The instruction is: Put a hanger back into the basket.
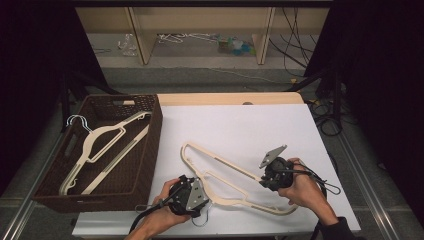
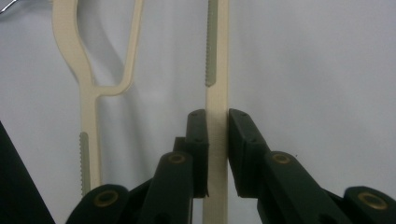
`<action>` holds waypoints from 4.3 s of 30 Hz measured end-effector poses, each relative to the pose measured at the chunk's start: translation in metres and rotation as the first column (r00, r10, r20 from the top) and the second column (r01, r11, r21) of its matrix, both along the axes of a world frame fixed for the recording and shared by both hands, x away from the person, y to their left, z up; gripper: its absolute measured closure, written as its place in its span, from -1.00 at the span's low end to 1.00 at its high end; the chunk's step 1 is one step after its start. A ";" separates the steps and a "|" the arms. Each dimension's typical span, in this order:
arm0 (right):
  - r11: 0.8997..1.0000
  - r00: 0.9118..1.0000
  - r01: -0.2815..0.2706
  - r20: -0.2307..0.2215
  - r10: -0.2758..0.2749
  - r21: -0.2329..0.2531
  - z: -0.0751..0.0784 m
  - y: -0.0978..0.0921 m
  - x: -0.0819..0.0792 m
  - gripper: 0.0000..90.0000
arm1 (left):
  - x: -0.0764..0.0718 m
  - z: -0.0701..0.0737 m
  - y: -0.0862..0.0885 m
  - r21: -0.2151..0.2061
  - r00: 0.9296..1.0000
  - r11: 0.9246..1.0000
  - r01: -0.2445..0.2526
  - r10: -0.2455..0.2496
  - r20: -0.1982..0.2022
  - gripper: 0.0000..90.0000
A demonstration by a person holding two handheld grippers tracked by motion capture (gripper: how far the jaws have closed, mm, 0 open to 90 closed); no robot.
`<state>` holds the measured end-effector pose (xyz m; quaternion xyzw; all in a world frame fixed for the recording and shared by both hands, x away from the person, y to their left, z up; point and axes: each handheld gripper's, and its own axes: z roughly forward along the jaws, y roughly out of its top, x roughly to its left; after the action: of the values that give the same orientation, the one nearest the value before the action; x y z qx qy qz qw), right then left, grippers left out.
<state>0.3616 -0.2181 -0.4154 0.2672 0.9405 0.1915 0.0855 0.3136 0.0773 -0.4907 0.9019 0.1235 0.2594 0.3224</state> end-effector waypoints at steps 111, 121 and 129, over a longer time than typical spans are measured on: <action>0.811 0.898 0.091 0.304 -0.318 0.578 0.064 -0.064 -0.042 -0.41 | 0.019 0.138 0.038 -0.370 0.993 0.929 -0.034 -0.010 -0.115 0.90; 0.833 0.930 0.073 0.264 -0.255 0.548 0.040 -0.053 -0.054 -0.41 | 0.031 0.163 0.071 -0.542 0.976 0.830 -0.131 0.011 -0.218 0.90; 0.817 0.922 0.052 0.286 -0.260 0.574 0.024 -0.052 -0.061 -0.43 | 0.037 0.190 0.096 -0.631 0.974 0.758 -0.164 0.025 -0.224 0.90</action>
<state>0.3003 -0.2701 -0.3918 0.3192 0.7873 0.4935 0.1865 0.3508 0.1732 -0.3002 0.7499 0.2828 0.1244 0.5850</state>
